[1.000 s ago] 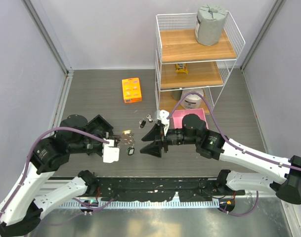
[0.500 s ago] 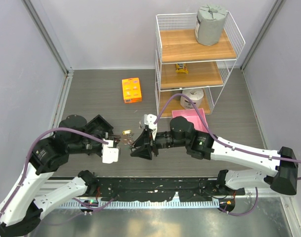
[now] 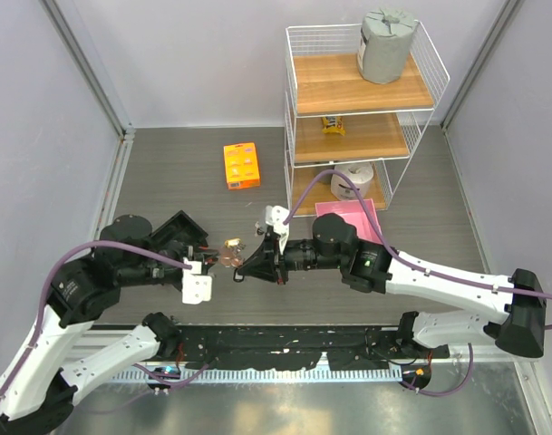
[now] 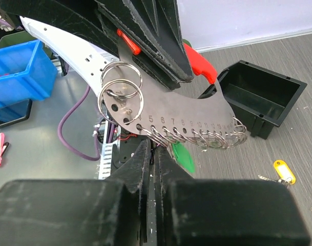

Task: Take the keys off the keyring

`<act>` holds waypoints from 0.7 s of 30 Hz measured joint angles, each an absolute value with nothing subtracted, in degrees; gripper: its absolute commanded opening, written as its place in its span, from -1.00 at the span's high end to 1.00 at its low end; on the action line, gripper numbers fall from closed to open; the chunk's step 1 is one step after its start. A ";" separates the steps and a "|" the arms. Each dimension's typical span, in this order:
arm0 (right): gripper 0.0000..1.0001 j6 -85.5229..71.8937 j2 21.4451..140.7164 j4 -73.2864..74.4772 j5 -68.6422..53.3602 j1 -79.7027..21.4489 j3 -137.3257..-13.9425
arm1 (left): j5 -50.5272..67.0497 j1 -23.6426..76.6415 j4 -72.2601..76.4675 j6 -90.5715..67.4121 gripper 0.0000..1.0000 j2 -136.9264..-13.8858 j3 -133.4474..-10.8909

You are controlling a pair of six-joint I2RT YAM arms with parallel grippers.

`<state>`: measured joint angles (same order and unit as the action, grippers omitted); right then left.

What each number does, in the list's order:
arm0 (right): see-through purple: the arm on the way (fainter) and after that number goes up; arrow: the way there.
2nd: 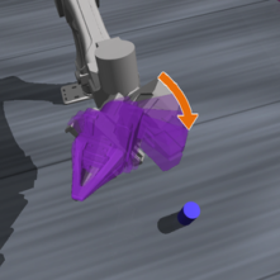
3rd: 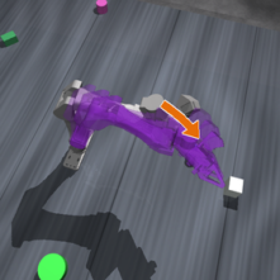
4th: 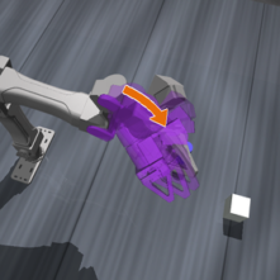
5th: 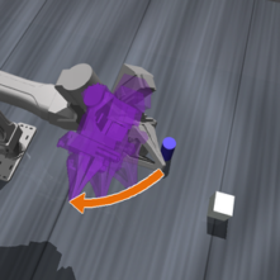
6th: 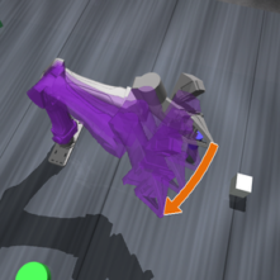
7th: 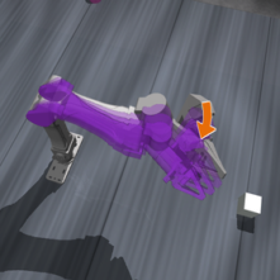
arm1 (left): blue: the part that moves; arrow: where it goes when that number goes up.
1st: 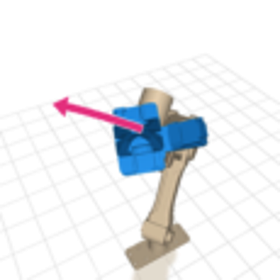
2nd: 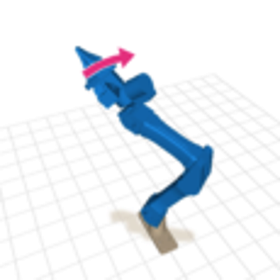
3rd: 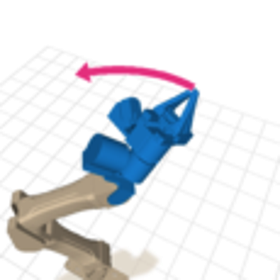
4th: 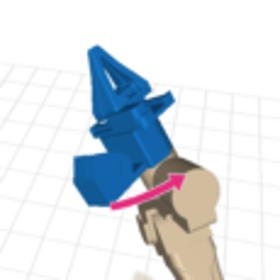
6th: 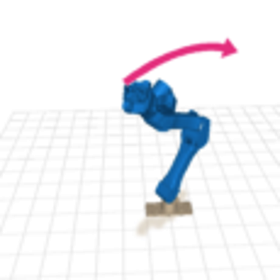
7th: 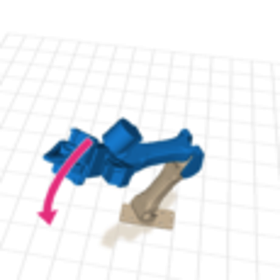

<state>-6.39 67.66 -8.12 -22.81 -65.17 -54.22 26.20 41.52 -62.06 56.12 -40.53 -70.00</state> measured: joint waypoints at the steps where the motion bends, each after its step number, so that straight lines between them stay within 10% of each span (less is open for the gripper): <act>1: 0.90 -6.39 67.61 -8.12 -22.76 -65.17 -54.22 | 26.20 41.52 -62.02 56.01 1.00 -40.47 -69.97; 21: 0.90 -7.79 58.78 10.55 -21.63 -65.14 -53.91 | 29.19 41.67 -52.66 49.84 1.00 -37.56 -57.74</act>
